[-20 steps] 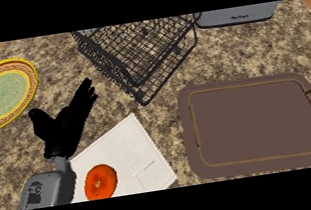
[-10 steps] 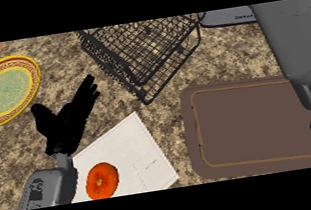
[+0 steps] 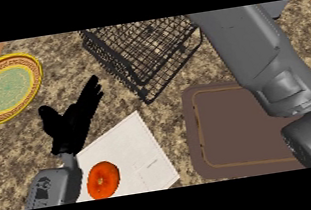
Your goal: Pick the cupcake from the tray and place it in the tiered basket
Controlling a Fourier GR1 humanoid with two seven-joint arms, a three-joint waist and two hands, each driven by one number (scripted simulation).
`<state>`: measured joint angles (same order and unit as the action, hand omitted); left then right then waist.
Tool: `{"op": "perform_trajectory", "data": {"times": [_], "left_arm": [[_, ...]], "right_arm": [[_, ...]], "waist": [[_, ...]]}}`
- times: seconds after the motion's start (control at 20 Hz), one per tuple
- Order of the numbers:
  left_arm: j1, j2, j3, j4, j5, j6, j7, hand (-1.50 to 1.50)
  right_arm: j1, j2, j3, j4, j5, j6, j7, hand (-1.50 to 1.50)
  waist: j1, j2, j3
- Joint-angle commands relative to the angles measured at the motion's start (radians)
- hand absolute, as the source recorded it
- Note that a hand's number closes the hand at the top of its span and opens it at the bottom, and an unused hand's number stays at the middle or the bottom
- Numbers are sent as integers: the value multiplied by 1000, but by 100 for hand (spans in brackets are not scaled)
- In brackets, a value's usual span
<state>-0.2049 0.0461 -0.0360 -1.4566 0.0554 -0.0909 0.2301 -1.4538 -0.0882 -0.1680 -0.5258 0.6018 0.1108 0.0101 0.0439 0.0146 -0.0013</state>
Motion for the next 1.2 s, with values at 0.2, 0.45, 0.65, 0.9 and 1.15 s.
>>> {"op": "perform_trajectory", "data": {"times": [0.2, 0.45, 0.65, 0.9, 1.15], "left_arm": [[-51, 7, 16, -11, 31, -17, 50, 0], [-39, -9, -26, -11, -5, -13, 28, 0], [-29, -17, -30, 29, -9, -23, -9, 0], [-61, -18, -22, 8, -2, -9, 41, 0], [-34, -5, 6, -16, 14, -3, 44, 0]], "right_arm": [[-27, 86, -111, 158, -185, -43, -61, -150], [-44, 88, -105, 239, -240, -31, -208, -150], [-111, 88, -87, 280, -304, -91, -266, -150], [-161, 88, -99, 303, -356, -257, -290, -150], [-115, 54, -203, 295, -419, -313, -225, -150]], "waist": [[34, 5, 0], [49, 13, 0], [59, 12, -1], [58, 10, -1], [11, 3, 0]]}}
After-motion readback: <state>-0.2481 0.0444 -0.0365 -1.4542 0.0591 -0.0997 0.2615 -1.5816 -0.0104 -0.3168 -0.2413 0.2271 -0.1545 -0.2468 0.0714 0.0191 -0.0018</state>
